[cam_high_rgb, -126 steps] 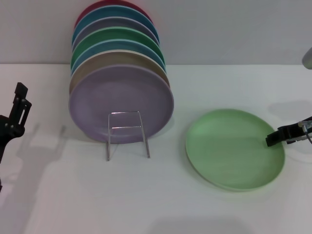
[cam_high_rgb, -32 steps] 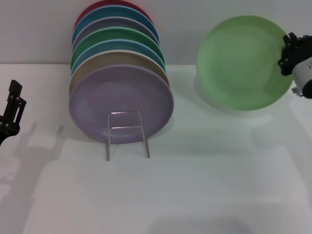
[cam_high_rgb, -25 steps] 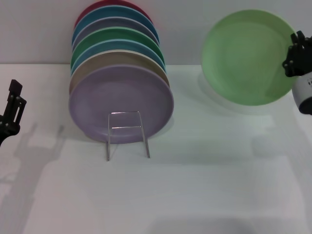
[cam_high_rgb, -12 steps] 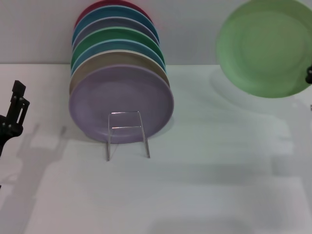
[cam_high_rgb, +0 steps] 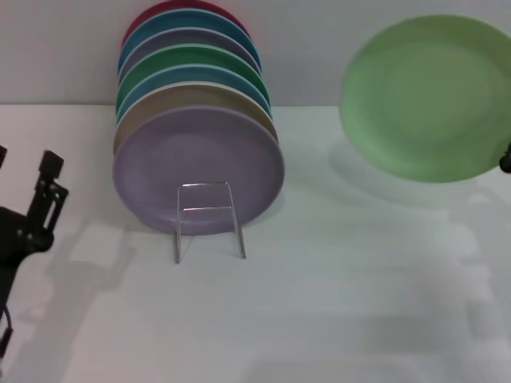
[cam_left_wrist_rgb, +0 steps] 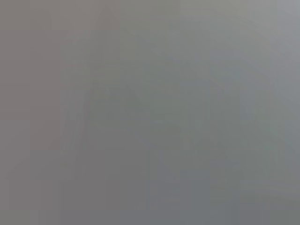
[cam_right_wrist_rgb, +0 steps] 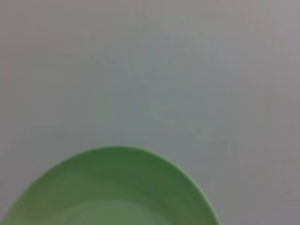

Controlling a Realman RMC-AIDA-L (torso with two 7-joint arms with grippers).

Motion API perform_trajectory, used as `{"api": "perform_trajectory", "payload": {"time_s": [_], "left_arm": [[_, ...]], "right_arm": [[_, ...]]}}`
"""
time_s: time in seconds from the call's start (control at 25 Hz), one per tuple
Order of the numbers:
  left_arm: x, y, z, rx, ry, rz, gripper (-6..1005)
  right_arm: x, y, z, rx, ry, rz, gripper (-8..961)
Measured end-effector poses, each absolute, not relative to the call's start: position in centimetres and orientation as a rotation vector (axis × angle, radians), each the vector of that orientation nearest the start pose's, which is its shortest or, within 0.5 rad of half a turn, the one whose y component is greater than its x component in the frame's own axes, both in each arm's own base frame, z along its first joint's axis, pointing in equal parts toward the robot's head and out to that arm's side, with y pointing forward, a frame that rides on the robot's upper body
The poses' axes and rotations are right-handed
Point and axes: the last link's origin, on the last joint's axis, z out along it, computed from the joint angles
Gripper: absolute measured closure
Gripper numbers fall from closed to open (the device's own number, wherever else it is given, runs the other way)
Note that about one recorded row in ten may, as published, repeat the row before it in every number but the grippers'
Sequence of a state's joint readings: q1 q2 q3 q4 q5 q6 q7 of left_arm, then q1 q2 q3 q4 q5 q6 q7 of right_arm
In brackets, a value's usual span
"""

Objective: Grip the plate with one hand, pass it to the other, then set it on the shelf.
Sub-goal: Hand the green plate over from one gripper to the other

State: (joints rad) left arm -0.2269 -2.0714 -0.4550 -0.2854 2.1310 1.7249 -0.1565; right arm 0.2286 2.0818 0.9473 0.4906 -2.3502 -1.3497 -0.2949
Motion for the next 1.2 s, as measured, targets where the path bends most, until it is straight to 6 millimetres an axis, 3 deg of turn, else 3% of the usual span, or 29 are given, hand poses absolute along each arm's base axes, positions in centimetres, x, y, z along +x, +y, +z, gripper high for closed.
{"api": "perform_trajectory", "payload": {"time_s": [0.24, 0.44, 0.64, 1.2], "left_arm": [[-27.6, 21.3, -3.2, -1.687, -0.3, -1.218, 300], [-26.8, 20.8, -4.6, -1.753, -0.329, -1.24, 301], [-26.6, 21.1, -5.5, -1.807, -0.353, -1.215, 301], [-26.8, 21.4, -7.0, -1.885, -0.399, -1.152, 300]], "right_arm": [[28.4, 25.0, -1.3, -1.436, 0.109, 0.748, 934], [27.4, 22.2, -3.1, -1.481, 0.041, 0.718, 934], [26.5, 20.6, -4.6, -1.53, -0.012, 0.695, 933], [24.6, 19.0, -6.9, -1.58, -0.107, 0.615, 933]]}}
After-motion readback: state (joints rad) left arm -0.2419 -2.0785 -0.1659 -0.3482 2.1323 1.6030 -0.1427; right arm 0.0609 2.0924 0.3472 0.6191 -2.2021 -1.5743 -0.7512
